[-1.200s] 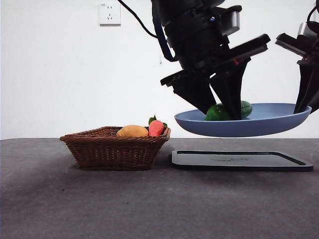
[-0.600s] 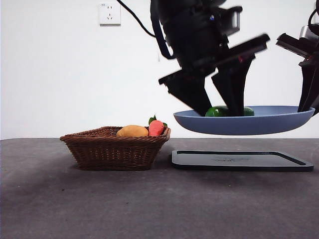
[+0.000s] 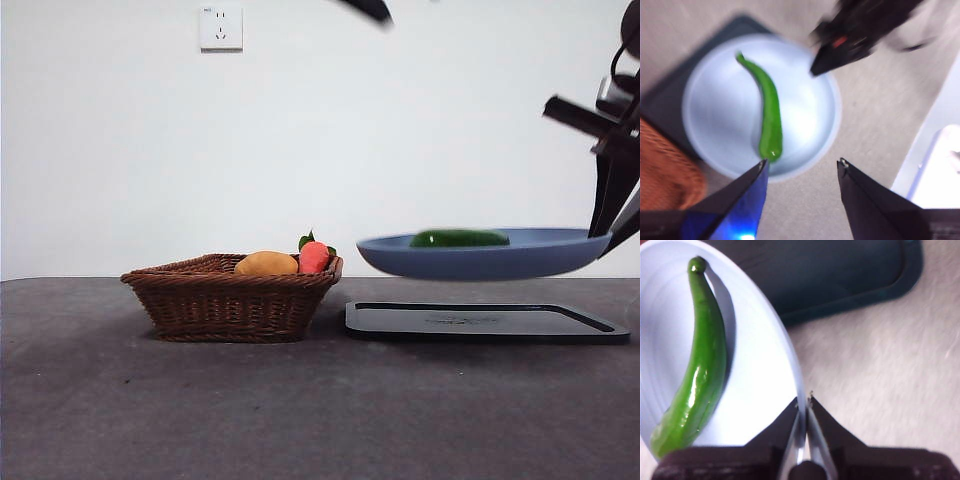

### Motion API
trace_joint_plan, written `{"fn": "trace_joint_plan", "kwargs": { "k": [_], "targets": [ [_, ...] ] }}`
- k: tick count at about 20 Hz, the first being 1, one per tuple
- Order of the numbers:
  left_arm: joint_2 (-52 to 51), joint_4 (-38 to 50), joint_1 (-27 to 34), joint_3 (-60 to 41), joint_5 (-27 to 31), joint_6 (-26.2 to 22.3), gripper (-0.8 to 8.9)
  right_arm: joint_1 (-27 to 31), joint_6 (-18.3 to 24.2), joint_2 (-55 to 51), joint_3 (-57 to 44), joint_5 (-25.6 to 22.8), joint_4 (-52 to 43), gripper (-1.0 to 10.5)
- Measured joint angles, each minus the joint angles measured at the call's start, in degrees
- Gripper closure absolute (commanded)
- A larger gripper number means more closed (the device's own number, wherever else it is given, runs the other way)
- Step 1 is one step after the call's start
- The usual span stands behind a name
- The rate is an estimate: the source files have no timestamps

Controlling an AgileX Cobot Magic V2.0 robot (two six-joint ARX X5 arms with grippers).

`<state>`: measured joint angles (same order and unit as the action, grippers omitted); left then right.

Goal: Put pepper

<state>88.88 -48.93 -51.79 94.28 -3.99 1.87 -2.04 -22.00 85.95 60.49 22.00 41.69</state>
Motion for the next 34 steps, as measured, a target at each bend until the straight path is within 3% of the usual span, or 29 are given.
{"fn": "trace_joint_plan", "kwargs": {
  "k": [6,16,24,28,34],
  "targets": [
    [-11.6,-6.6,0.0,0.0,9.5,-1.3,5.66,2.0,-0.1,11.3,10.8,-0.1,-1.5,9.4],
    [-19.7,-8.8,0.0,0.0,9.8,-0.9,5.66,2.5,0.0,23.7,15.5,-0.1,-8.2,9.4],
    [-19.8,-9.6,0.0,0.0,9.9,0.2,5.66,2.8,4.0,24.3,15.6,-3.8,-9.8,9.3],
    [-19.8,-9.6,0.0,0.0,9.8,0.7,5.66,2.8,5.2,24.3,15.6,-4.2,-8.3,7.9],
    [-19.8,-10.1,0.0,0.0,9.8,0.8,5.67,3.1,6.9,23.2,15.6,-4.2,-6.6,7.9]
  ]
}}
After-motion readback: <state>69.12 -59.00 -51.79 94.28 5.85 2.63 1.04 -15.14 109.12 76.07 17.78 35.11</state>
